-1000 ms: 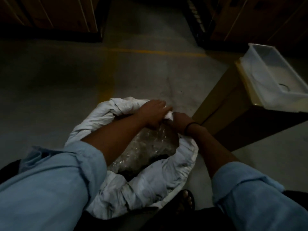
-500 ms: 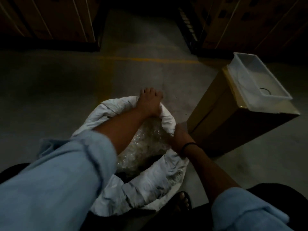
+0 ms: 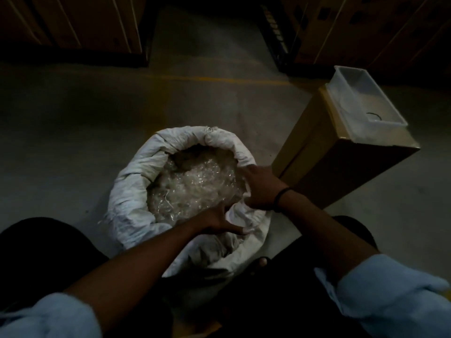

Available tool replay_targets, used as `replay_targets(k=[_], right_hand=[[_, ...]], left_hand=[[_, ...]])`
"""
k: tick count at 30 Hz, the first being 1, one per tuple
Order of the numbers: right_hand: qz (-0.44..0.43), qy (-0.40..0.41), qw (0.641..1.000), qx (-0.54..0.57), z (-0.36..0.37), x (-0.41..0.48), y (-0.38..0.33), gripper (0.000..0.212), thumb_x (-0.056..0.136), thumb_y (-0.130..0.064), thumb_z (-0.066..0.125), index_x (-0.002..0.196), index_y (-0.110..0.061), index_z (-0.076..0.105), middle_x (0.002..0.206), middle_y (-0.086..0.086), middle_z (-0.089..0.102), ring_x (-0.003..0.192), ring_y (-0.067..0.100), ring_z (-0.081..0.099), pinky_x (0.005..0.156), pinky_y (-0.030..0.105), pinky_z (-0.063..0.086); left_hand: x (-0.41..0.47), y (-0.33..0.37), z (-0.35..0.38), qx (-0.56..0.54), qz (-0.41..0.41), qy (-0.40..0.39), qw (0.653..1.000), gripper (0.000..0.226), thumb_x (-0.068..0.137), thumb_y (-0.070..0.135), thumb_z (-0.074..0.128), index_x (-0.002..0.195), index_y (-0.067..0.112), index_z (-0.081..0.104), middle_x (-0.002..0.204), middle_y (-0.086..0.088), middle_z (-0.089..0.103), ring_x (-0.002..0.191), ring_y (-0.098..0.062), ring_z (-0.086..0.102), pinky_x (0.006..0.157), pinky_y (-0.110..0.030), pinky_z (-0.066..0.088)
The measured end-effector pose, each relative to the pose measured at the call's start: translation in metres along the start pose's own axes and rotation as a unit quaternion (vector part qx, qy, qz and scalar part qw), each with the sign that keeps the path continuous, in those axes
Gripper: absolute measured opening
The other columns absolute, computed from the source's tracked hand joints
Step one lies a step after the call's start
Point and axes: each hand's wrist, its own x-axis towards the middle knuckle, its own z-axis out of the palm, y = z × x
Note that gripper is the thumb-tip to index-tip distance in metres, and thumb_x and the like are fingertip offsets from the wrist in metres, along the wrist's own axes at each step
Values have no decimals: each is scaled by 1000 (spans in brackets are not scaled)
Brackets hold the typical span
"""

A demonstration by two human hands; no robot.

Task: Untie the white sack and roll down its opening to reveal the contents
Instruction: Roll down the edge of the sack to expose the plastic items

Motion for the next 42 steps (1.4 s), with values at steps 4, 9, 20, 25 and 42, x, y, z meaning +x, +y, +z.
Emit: replay_targets(k=[4,9,20,25,42], right_hand=[[-185,-81,971,-131,40,-30,-38,117,60,-47,81,151,-19,13,152,10,25,140,34,22,113,46,22],[-175,-94,945,-261,80,-31,-31,147,49,-62,84,151,-16,-11,156,18,11,142,40,15,115,60,13],[-182,-77,935,-293,105,-22,-42,86,78,-53,57,145,-7,31,133,15,51,110,39,55,95,61,37],[-268,125,914,-278,112,-13,-39,36,90,-21,41,114,-5,63,90,13,65,74,35,63,68,47,50],[-212,39,967,-134,67,-10,-20,80,55,-53,73,121,-16,48,120,5,55,112,26,52,92,41,38]], left_hand=[[-17,-16,-13,81,-11,-12,997,65,70,39,87,126,29,55,123,14,59,106,-4,54,88,-21,43],[-19,-29,-15,41,-24,-52,998,58,67,26,90,118,28,64,104,19,69,95,2,63,77,-11,48],[-32,-31,-15,-108,-66,-56,990,30,79,11,80,107,4,70,98,-13,74,80,-11,69,78,-31,55],[-41,-25,-27,-172,-83,-91,977,9,88,7,69,96,7,68,94,-8,73,85,-8,71,69,-19,56],[-34,-6,20,255,-61,114,958,47,78,28,71,122,14,58,115,-10,67,104,-30,66,85,-34,53]])
